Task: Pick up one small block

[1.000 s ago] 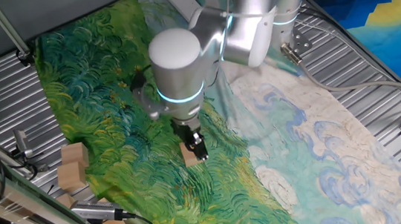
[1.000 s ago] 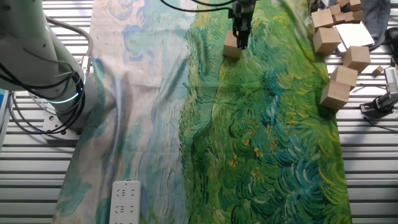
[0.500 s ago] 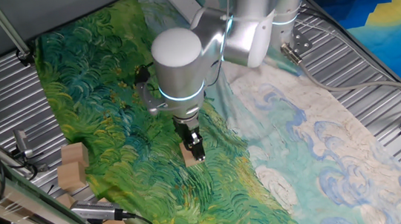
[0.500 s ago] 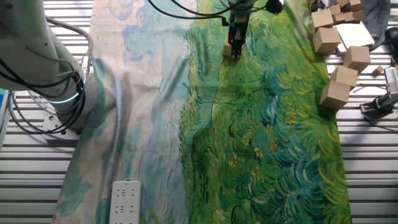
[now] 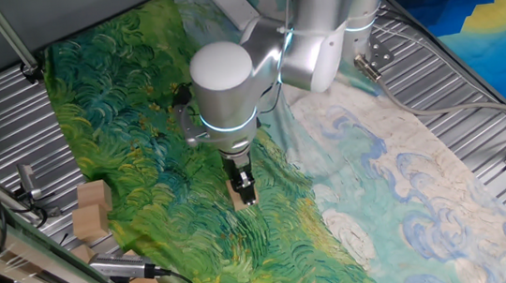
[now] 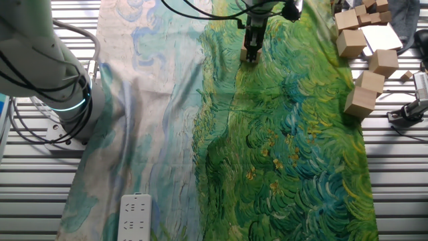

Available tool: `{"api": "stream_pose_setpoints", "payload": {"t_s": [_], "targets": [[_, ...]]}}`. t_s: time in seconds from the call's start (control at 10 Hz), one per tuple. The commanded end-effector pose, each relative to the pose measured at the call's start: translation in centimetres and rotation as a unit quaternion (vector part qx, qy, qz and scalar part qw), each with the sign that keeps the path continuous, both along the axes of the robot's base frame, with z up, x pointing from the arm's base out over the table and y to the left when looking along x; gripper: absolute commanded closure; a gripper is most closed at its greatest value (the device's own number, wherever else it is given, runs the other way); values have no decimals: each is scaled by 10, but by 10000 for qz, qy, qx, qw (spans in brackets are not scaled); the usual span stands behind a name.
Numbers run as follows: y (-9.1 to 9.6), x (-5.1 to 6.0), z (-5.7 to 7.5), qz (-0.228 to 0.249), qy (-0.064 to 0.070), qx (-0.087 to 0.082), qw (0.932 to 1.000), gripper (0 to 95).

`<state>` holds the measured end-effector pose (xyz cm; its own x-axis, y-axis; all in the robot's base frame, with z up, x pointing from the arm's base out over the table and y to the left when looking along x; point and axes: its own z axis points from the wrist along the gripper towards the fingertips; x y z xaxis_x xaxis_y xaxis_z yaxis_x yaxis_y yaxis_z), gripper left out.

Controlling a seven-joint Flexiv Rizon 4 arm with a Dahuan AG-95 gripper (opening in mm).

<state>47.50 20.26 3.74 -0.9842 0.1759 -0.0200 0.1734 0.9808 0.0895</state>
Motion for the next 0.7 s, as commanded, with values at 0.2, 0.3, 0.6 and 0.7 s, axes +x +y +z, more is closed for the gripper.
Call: {"api": "stream_pose_setpoints", "payload": {"t_s": [0.2,0.3,0.6,0.7], "targets": [[4,2,-1,-63,1,-10,10000,190],[8,3,-2,-69,8,-10,10000,190],[13,5,-4,239,7,-32,9997,190],[13,5,-4,330,11,-41,9994,380]]}}
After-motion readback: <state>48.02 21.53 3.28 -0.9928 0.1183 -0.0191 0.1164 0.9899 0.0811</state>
